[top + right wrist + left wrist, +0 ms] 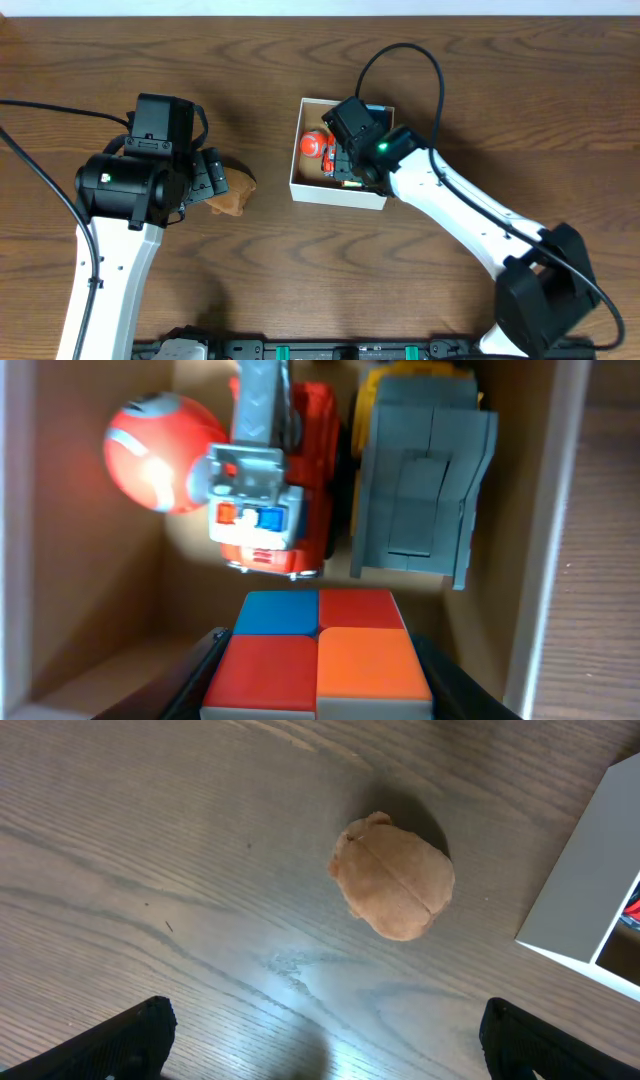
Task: Pack container
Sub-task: 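Carry the cube with the right gripper into the box's front corner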
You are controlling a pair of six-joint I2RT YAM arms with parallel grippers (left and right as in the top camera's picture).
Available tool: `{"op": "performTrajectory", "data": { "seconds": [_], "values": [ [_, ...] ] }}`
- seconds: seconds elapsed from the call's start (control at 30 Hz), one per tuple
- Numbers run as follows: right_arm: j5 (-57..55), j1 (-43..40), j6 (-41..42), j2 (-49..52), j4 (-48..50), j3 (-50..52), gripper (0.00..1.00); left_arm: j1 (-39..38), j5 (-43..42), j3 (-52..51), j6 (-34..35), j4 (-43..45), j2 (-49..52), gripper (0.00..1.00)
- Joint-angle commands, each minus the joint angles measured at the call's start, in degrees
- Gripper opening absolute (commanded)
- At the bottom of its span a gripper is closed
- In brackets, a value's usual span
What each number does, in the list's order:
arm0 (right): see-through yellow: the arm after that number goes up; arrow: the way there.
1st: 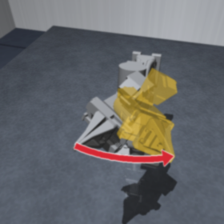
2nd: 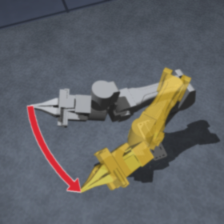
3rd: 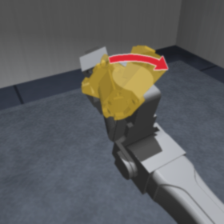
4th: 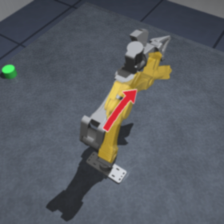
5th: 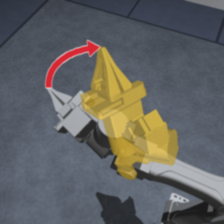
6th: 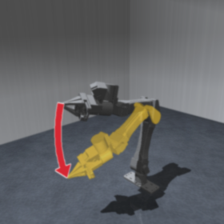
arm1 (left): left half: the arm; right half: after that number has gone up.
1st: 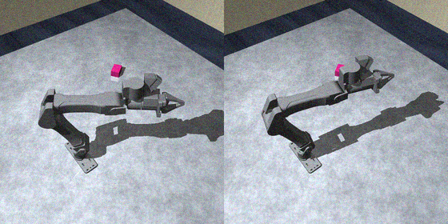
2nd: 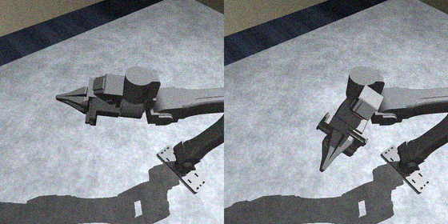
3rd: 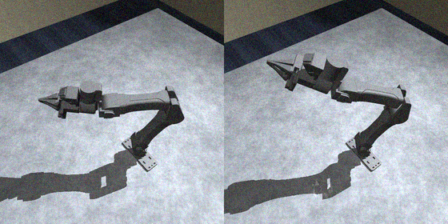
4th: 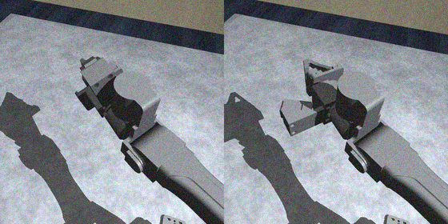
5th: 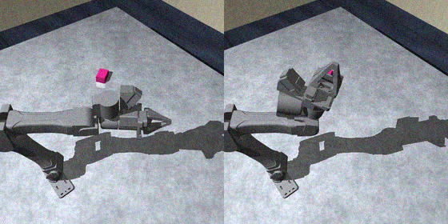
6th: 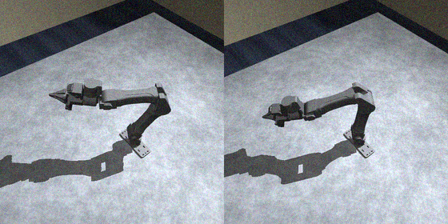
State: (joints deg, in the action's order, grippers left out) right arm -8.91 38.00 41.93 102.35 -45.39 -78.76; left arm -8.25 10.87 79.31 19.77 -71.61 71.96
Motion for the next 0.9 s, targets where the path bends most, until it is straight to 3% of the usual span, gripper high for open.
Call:
{"op": "performTrajectory", "data": {
  "seconds": [0.0,0.33,0.53,0.63,0.87],
  "values": [
    [-1.18,0.11,1.38,2.45,-0.70,-0.63,0.01,0.31,0.07,-0.11,0.72,-0.15,0.35,0.98],
    [-1.86,-2.40,7.96,2.78,-8.07,-0.57,0.03,0.31,0.07,-0.11,0.70,-0.17,0.35,0.98],
    [-1.14,-2.84,7.15,2.78,-9.53,-0.57,0.24,0.31,0.07,-0.11,0.72,-0.17,0.33,0.98],
    [-1.16,-2.71,7.08,2.78,-9.51,-0.57,0.27,0.31,0.07,-0.11,0.70,-0.17,0.35,0.98],
    [-1.20,-2.75,7.08,2.78,-9.18,-0.57,0.57,0.31,0.07,-0.11,0.70,-0.17,0.35,0.98]
  ]
}}
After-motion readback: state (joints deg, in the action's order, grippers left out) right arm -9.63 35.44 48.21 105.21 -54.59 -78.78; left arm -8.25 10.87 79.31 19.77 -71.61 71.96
